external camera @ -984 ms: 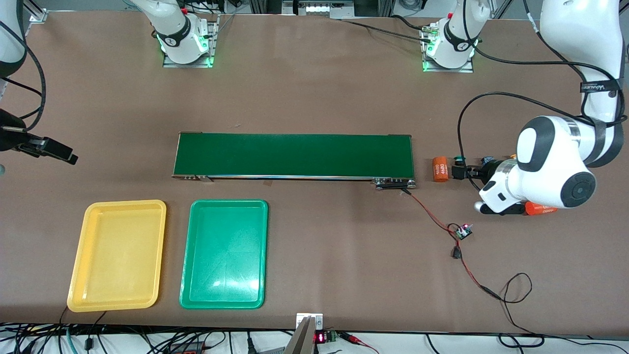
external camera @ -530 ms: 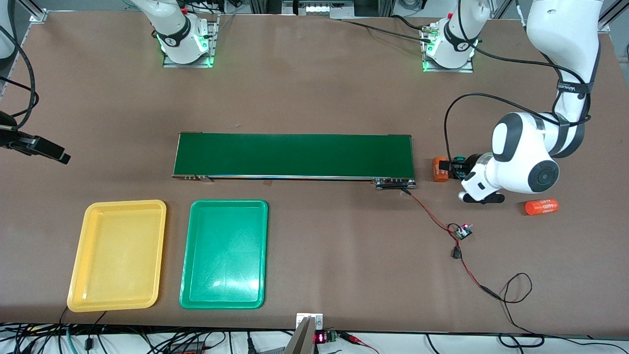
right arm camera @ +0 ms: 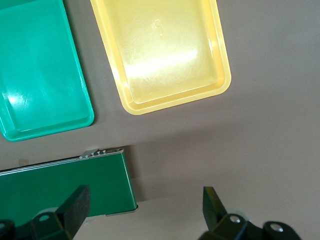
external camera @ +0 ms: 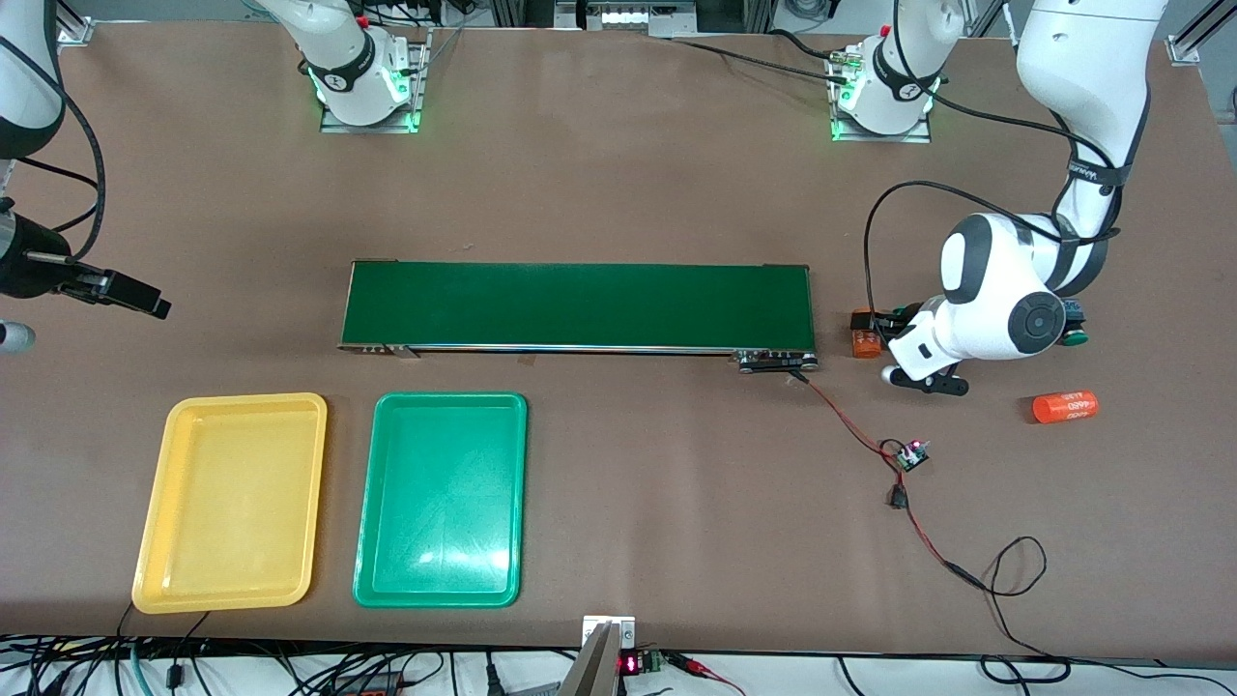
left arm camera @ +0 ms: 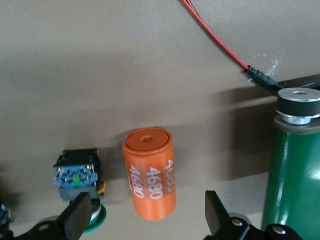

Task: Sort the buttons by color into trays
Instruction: 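Carry the orange cylinder onto the green conveyor belt and release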

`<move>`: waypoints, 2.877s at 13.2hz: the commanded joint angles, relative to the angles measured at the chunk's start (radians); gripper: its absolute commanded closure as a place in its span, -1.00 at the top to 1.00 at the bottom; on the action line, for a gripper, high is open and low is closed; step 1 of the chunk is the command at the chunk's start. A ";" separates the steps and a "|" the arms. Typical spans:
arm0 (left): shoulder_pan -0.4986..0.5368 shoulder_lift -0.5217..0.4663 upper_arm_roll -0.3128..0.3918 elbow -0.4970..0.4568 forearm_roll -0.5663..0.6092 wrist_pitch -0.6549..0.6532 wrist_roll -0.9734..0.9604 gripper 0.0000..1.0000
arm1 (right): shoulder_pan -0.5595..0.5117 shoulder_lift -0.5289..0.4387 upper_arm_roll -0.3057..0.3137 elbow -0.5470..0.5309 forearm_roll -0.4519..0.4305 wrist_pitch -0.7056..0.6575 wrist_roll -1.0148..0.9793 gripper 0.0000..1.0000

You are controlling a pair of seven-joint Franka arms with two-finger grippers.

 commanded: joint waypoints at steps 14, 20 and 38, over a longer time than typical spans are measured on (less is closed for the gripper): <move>-0.001 -0.011 -0.069 -0.094 -0.006 0.133 0.036 1.00 | -0.029 0.070 -0.009 0.033 0.010 0.086 -0.002 1.00; 0.005 0.001 -0.069 -0.094 -0.005 0.142 0.039 1.00 | -0.034 0.070 -0.009 0.033 0.008 0.083 -0.021 1.00; 0.014 -0.163 -0.069 -0.085 -0.003 0.084 0.129 -1.00 | -0.039 0.075 -0.007 0.033 0.008 0.084 -0.022 1.00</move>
